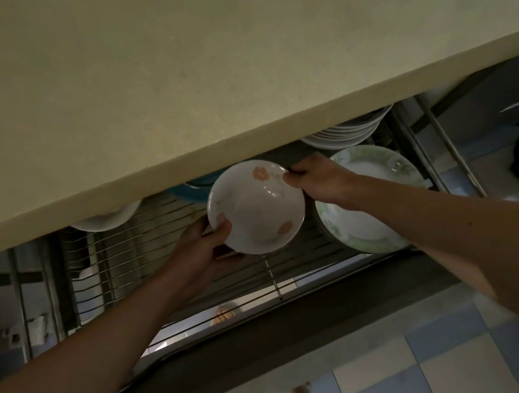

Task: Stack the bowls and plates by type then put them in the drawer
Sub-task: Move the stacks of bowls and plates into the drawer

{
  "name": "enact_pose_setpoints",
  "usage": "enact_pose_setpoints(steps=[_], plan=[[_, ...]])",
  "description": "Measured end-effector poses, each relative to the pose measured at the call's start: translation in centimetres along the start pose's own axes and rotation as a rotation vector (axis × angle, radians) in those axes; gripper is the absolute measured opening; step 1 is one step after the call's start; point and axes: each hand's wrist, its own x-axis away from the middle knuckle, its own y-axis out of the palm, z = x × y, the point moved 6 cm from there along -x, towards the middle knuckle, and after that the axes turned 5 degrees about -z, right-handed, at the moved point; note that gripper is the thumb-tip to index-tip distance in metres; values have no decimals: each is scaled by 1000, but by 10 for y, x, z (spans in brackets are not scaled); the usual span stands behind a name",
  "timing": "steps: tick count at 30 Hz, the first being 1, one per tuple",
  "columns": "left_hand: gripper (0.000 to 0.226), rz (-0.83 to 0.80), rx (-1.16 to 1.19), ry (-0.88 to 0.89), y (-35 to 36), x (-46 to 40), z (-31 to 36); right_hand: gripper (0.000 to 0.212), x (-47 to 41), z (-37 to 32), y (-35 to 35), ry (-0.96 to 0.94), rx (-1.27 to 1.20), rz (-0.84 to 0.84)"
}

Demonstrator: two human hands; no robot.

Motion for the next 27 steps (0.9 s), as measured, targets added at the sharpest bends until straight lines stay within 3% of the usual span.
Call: enact_pose_setpoints(steps=[7,13,19,27], plan=[[46,26,27,17,34,-19,16,19,-7,10,-29,-35,-97,152],[48,64,22,14,39,-23,21,22,-13,8,-33,-80,43,141],[47,62,21,19,46,-24,22,42,-14,7,-37,-126,169,154],[43,100,-19,19,47,-30,25,27,-14,14,-40,-123,103,192]])
